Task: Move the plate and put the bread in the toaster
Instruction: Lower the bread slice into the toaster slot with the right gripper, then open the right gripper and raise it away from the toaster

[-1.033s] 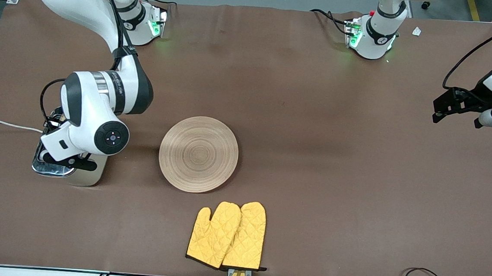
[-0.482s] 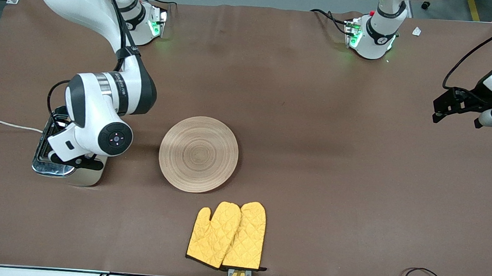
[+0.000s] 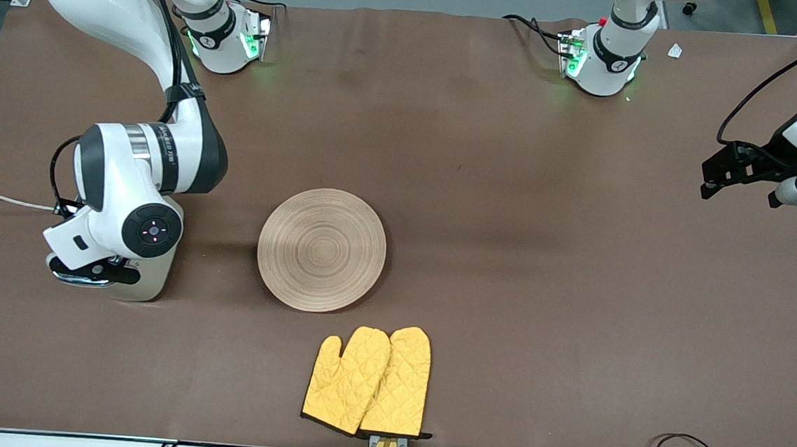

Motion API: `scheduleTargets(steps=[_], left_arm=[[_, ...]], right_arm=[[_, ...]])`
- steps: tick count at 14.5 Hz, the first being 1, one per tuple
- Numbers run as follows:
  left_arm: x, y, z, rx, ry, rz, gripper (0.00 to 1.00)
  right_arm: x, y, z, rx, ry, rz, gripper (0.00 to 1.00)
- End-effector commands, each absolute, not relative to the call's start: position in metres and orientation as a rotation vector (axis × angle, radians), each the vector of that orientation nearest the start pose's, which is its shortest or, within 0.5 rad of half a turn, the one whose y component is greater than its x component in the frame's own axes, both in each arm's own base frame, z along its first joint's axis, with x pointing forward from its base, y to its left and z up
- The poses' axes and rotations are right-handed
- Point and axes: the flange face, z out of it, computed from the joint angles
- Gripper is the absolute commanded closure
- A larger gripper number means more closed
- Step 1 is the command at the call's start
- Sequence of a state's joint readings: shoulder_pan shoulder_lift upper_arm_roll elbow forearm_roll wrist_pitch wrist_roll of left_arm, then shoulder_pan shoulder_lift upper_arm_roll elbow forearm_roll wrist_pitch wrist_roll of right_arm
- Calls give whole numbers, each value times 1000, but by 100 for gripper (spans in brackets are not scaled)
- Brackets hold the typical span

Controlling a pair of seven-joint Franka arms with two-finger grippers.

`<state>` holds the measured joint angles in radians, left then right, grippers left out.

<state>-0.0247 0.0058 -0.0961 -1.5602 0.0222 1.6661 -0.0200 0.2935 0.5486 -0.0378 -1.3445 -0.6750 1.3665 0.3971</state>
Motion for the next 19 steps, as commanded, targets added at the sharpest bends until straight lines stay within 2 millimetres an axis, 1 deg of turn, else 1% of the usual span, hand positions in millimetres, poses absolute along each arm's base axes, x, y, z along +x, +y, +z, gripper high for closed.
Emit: scheduleTargets(steps=[1,3,4,6,11,13,15,16,18,19], left_arm=[[558,-66,638,-3105,181,-177,0],[558,-66,637,-3105,182,-175,0],[558,-66,638,-3105,181,-177,0],[558,-66,638,-3105,181,-177,0],[558,-66,637,-3105,182,-175,0],[558,-66,638,-3105,181,-177,0],[558,-66,638,-3105,181,-177,0],[558,-66,638,-3105,181,-177,0],[558,-66,638,-3105,181,-177,0],[558,-66,638,-3105,181,-177,0]], right_arm=[[657,96,418,2298,-82,-296,100],[661,95,428,2305,-70,-279,100],[661,94,428,2302,-74,-278,100],[663,85,430,2304,-89,-278,100],[663,82,428,2312,-103,-279,100],[662,84,417,2324,-97,-280,100],[660,78,404,2337,-95,-309,100],[658,79,396,2338,-84,-321,100],[657,75,392,2353,-113,-336,100],[656,68,387,2388,-134,-364,100]])
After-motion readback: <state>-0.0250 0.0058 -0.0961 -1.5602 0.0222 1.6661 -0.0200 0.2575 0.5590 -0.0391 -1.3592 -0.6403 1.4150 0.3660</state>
